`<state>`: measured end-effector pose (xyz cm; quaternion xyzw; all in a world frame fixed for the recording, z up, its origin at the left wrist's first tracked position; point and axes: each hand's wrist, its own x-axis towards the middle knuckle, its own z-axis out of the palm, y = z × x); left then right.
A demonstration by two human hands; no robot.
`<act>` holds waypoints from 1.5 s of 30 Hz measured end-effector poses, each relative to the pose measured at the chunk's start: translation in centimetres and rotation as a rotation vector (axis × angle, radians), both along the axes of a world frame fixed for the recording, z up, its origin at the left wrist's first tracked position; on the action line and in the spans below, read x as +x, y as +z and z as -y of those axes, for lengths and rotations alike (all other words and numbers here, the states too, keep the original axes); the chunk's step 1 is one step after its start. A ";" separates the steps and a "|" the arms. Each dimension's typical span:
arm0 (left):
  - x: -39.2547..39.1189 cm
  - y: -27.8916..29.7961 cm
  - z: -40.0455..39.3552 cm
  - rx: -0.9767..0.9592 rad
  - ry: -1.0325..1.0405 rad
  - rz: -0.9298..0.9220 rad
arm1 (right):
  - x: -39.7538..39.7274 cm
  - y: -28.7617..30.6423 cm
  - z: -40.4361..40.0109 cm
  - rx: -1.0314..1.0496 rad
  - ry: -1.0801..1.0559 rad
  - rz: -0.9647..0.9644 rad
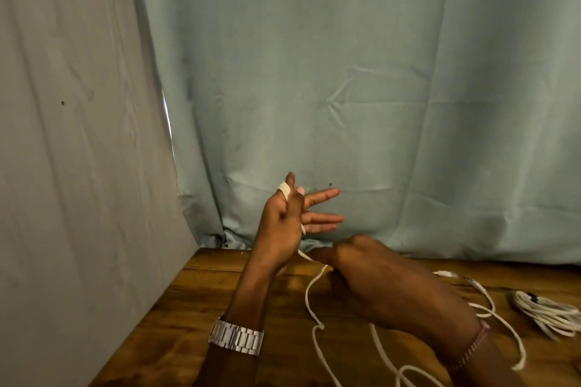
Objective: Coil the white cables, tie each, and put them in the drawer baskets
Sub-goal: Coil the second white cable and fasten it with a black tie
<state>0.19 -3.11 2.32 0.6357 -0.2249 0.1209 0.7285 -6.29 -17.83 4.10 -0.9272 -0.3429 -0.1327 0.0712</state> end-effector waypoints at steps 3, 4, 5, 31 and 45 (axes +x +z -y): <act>-0.1 -0.3 0.1 0.200 0.085 0.039 | -0.1 0.7 0.3 0.069 0.036 0.098; 0.0 -0.3 0.1 0.253 0.138 0.044 | 0.0 0.8 0.5 0.086 0.049 0.130; -0.1 -0.2 0.2 0.302 0.188 0.050 | 0.0 0.9 0.7 0.104 0.060 0.152; -2.9 1.7 0.8 0.276 -0.392 -0.171 | 5.5 0.2 4.4 0.327 0.013 0.620; -2.4 1.3 1.9 -0.065 -0.694 -0.226 | 6.7 -0.9 3.4 0.638 0.192 0.314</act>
